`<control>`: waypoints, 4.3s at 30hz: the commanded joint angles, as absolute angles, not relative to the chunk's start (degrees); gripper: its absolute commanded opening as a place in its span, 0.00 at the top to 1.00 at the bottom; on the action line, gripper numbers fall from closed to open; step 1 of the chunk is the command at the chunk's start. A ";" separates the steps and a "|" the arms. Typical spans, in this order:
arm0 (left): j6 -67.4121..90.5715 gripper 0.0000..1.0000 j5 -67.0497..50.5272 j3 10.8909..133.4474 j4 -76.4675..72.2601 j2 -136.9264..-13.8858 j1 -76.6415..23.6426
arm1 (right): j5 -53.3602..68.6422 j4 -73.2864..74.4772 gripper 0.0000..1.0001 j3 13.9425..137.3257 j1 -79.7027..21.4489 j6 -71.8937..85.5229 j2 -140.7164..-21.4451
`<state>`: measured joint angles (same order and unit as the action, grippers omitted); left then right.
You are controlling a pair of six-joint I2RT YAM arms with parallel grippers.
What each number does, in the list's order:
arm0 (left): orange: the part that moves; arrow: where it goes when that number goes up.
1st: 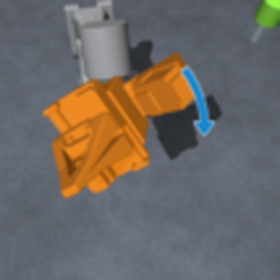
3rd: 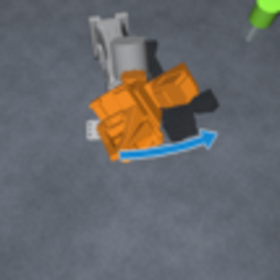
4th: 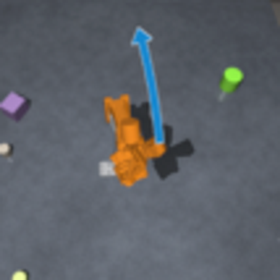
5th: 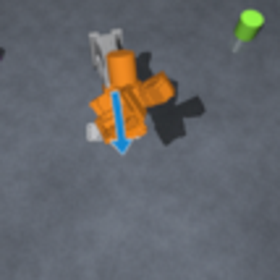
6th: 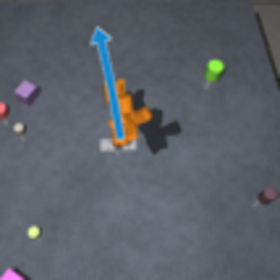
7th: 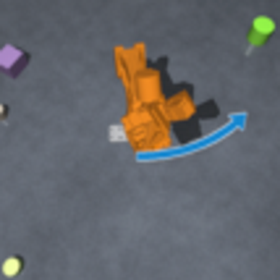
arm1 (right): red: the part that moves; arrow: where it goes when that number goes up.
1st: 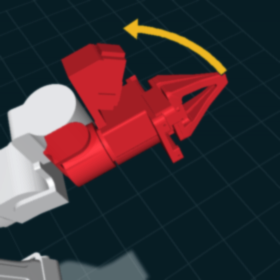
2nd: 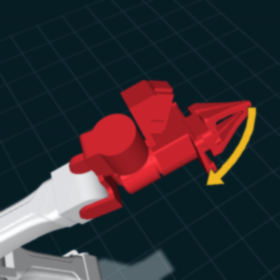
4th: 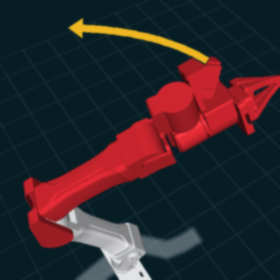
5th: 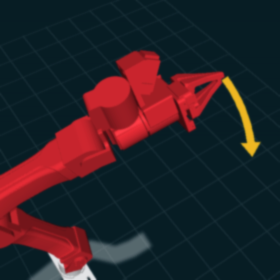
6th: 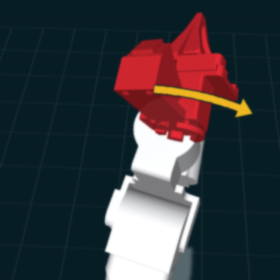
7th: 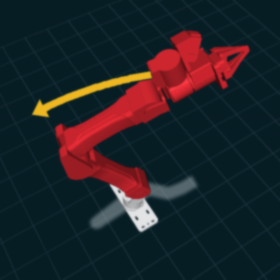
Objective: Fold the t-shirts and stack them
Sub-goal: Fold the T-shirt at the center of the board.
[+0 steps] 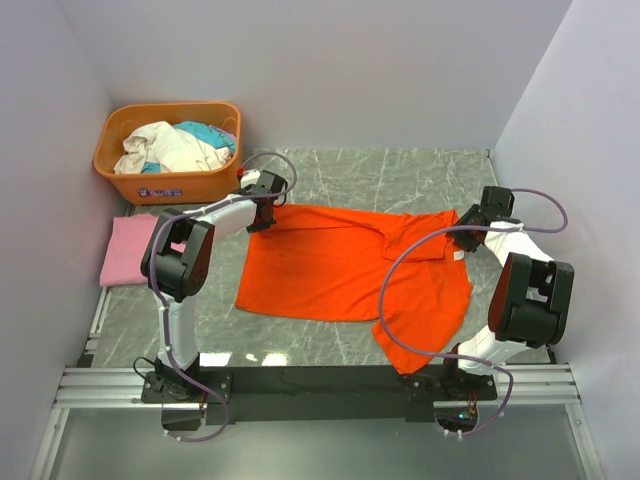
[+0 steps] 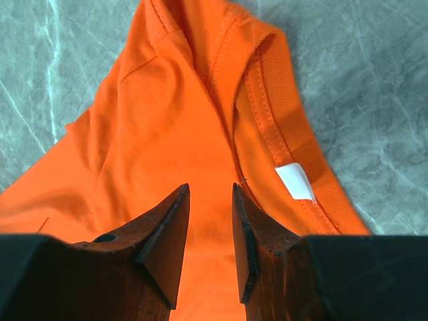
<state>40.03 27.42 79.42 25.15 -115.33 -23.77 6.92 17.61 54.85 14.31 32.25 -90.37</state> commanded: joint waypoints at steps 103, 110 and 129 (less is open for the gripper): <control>31.39 0.87 33.92 91.40 24.17 -117.93 -24.96 | 20.04 16.00 0.87 75.85 17.49 33.31 -112.94; 29.97 0.91 37.17 95.09 23.82 -124.71 -24.43 | 19.51 16.26 0.87 74.80 17.49 33.75 -112.06; 34.45 0.93 34.89 94.92 28.57 -129.29 -21.09 | 11.52 23.81 1.00 73.13 19.60 34.54 -103.71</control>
<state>33.52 35.73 95.85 26.00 -128.22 -22.00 14.61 22.04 74.46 18.35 33.76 -107.72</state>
